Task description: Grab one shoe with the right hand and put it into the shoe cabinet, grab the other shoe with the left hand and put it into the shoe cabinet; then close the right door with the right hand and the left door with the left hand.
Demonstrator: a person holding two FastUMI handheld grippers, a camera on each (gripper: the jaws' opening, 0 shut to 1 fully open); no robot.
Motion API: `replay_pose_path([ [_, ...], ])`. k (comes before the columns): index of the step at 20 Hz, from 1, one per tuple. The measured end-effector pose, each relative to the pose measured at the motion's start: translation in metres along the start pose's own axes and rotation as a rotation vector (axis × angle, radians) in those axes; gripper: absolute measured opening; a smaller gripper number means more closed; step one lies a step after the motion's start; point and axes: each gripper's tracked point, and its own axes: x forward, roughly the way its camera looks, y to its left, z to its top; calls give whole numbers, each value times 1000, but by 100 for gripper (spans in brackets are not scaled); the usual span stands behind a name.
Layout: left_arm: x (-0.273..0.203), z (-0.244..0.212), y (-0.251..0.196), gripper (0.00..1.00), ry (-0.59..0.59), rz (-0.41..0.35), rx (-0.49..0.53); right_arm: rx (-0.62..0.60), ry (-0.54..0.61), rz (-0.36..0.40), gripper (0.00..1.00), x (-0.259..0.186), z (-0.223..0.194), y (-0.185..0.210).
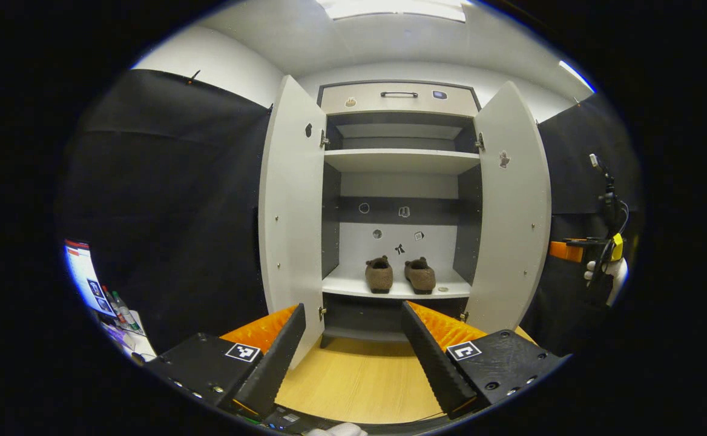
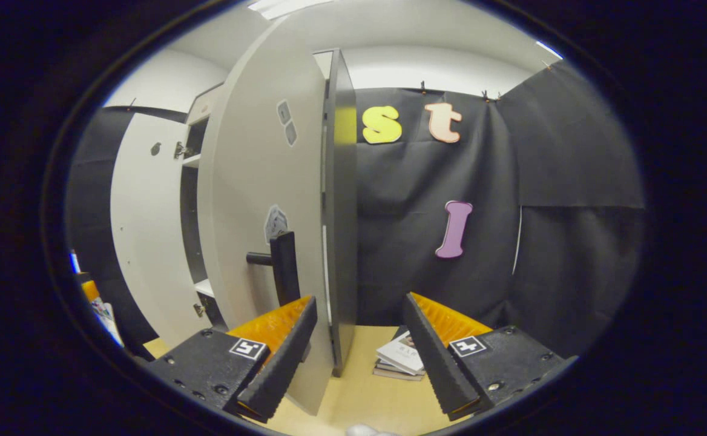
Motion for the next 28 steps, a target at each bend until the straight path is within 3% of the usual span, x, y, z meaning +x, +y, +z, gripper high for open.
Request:
replay_pose_path([
  [2,4,-2,-4,96,8,-9,1,-24,-1,3,93,-1,1,6],
  [3,6,-3,-4,96,8,-14,2,-28,2,-3,87,-2,-1,9],
  [4,8,-2,-3,96,5,-21,2,-23,0,-5,93,-2,-1,13],
  [15,29,5,52,96,12,-108,25,3,2,-17,93,12,-6,104],
  [20,38,-3,75,95,33,-131,12,30,3,65,93,36,-7,164],
  [22,43,-5,82,96,41,-143,18,20,-15,53,99,36,-2,176],
  [28,59,-5,110,96,36,-167,21,-24,-28,-1,99,10,2,192],
])
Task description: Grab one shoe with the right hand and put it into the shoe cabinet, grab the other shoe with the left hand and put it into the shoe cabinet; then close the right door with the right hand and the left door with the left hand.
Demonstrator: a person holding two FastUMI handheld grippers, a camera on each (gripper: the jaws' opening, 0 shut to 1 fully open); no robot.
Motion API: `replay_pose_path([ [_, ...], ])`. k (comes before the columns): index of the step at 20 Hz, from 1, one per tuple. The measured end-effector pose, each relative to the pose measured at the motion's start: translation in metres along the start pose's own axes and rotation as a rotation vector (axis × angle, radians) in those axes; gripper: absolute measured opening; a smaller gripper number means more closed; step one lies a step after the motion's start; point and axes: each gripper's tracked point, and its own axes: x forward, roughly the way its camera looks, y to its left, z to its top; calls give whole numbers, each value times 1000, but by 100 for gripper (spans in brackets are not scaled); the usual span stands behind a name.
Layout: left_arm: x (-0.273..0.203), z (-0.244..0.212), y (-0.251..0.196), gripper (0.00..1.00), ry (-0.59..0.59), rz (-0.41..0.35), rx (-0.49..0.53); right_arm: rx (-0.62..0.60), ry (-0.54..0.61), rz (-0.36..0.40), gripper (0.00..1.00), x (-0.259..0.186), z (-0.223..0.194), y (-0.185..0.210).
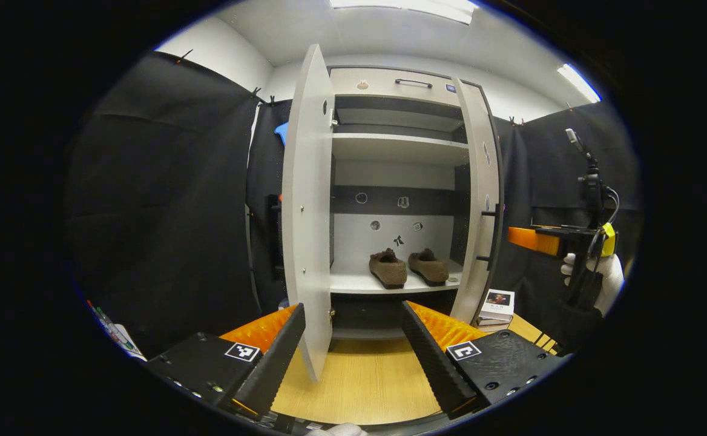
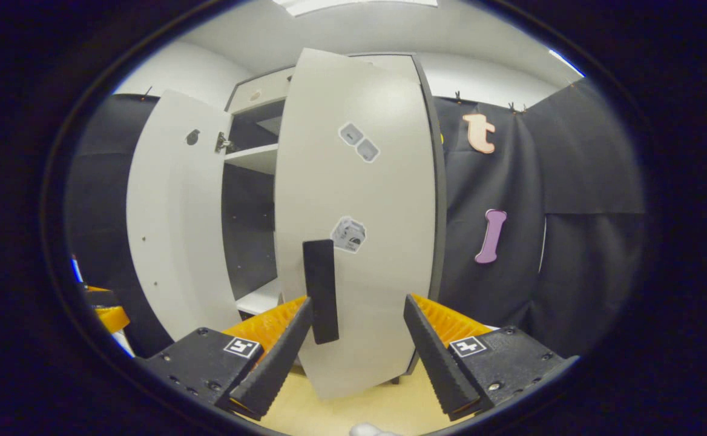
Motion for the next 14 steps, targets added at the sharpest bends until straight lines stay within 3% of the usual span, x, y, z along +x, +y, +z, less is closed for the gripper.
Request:
replay_pose_path([
  [4,12,8,33,96,-16,12,13,-15,15,-31,99,-30,-12,8],
  [14,61,41,173,95,-73,210,71,19,93,-143,99,-99,-55,10],
])
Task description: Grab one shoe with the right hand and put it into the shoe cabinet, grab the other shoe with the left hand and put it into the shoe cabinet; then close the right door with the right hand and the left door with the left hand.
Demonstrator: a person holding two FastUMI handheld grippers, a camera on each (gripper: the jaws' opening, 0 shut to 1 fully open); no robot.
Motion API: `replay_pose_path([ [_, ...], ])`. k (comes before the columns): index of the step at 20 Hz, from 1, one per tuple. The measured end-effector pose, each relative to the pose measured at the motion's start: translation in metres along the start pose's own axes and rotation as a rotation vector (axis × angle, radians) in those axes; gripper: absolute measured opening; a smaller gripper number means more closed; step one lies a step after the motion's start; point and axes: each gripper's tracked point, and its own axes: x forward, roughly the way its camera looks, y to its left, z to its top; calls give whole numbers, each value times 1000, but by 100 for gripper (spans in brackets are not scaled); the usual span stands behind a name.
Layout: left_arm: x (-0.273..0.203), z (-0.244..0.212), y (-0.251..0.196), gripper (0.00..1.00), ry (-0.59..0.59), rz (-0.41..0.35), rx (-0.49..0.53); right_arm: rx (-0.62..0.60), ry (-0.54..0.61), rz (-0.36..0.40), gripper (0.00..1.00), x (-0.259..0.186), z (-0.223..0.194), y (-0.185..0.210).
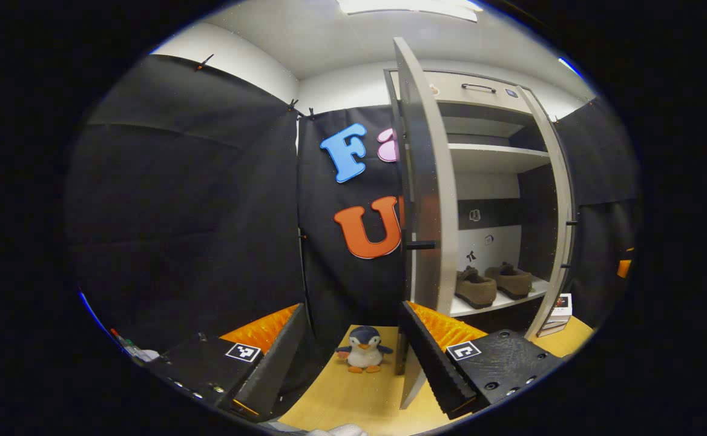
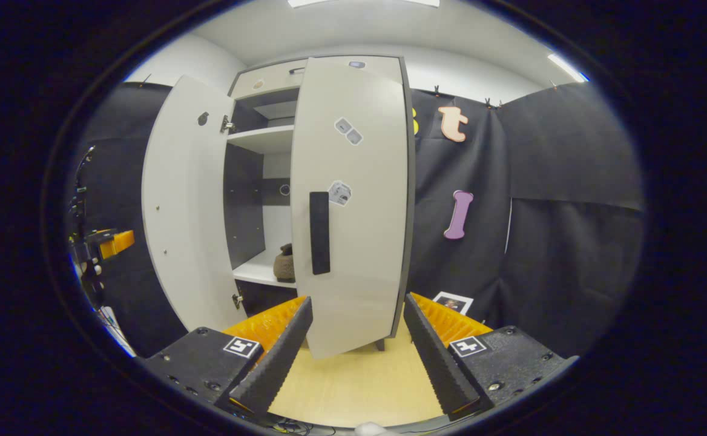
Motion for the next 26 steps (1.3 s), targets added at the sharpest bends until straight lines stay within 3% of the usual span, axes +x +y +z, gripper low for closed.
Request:
replay_pose_path([
  [4,34,5,19,96,-8,24,3,-5,37,-10,99,-18,-20,0],
  [11,60,4,-3,95,-4,-50,1,-6,49,-27,99,-32,-25,-2],
  [21,52,10,-16,84,-25,-48,21,-4,52,-3,99,-37,-26,-3],
  [26,46,10,-48,90,-30,-101,14,-4,52,-15,99,-40,-27,-12],
])
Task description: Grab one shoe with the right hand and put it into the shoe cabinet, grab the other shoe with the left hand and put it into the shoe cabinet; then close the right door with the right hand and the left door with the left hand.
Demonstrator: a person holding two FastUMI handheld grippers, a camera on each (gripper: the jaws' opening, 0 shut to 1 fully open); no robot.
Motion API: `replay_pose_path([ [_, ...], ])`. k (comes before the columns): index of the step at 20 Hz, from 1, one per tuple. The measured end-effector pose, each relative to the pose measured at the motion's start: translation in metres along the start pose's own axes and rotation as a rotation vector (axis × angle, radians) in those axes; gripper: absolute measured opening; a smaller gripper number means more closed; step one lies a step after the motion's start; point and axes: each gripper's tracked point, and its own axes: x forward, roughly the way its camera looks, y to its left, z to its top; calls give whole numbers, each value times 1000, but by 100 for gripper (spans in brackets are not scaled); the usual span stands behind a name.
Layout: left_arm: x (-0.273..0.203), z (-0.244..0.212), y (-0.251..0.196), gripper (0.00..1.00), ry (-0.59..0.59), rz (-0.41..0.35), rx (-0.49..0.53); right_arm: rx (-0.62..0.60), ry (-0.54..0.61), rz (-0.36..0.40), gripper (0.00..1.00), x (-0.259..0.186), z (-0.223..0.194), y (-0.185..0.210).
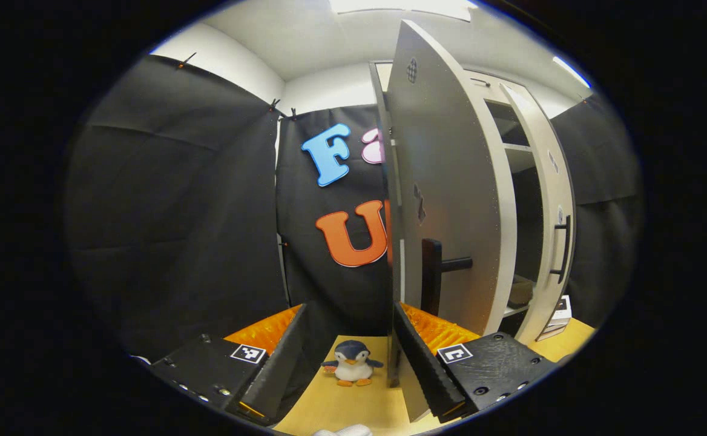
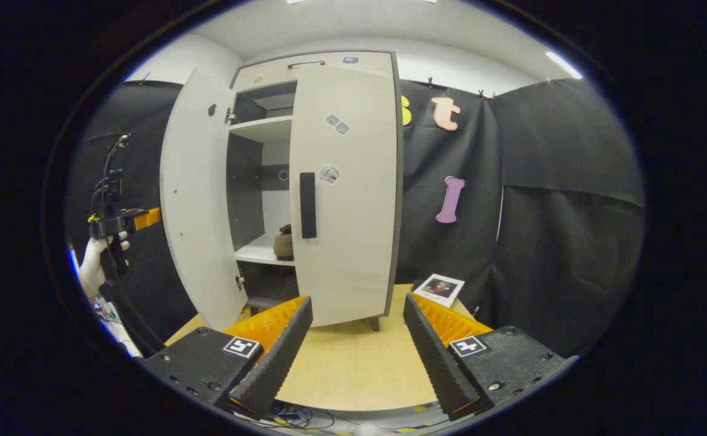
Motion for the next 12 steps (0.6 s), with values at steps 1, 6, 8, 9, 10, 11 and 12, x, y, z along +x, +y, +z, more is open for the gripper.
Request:
replay_pose_path([
  [1,-1,0,-8,87,-4,-12,1,0,0,0,99,0,1,-1],
  [6,1,2,-48,87,-12,-83,-9,0,-5,-9,99,-7,3,-9],
  [8,5,4,-64,87,-14,-112,0,5,-4,-14,99,-9,3,-12],
  [9,6,5,-72,87,-17,-127,0,7,-4,-16,99,-9,3,-14],
  [10,8,5,-79,87,-15,-142,0,8,-3,-19,99,-10,3,-16],
  [11,9,6,-90,87,-16,-157,1,9,-2,-22,99,-10,2,-18],
  [12,11,7,-98,87,-14,-167,6,11,0,-23,99,-11,2,-19],
])
